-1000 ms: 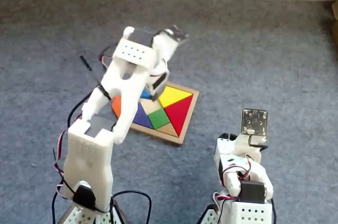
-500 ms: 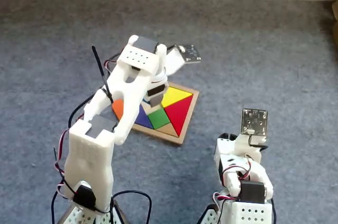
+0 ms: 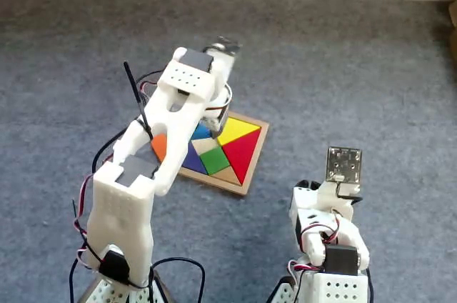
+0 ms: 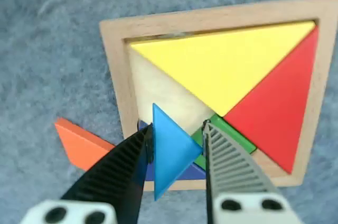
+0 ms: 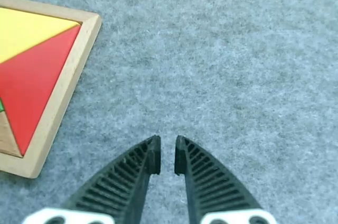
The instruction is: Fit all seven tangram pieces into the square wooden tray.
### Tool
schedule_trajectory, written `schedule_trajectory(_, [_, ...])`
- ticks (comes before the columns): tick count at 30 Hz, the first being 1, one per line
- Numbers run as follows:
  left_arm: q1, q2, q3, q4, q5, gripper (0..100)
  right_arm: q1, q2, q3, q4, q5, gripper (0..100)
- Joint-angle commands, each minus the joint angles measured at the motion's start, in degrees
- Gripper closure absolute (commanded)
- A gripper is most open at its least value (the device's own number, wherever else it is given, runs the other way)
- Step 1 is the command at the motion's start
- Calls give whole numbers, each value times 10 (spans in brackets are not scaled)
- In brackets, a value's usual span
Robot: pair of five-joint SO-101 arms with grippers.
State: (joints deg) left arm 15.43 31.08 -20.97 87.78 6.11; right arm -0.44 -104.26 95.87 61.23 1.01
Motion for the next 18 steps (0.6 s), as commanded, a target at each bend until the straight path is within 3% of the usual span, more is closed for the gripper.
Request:
schedule_trajectory(1, [3, -36, -3, -4, 187, 895, 7, -7, 52, -10, 7, 933])
schedule_trajectory(4, [3, -35, -2, -4, 231, 895, 7, -7, 52, -10, 7, 933])
schedule_trajectory(10, [4, -35, -1, 0, 236, 882, 7, -7, 52, -10, 7, 933])
schedule_trajectory(16, [-1, -35, 3, 1, 240, 656, 7, -7, 52, -10, 7, 933])
schedule_trajectory(18, [-6, -35, 8, -4, 244, 625, 7, -7, 52, -10, 7, 933])
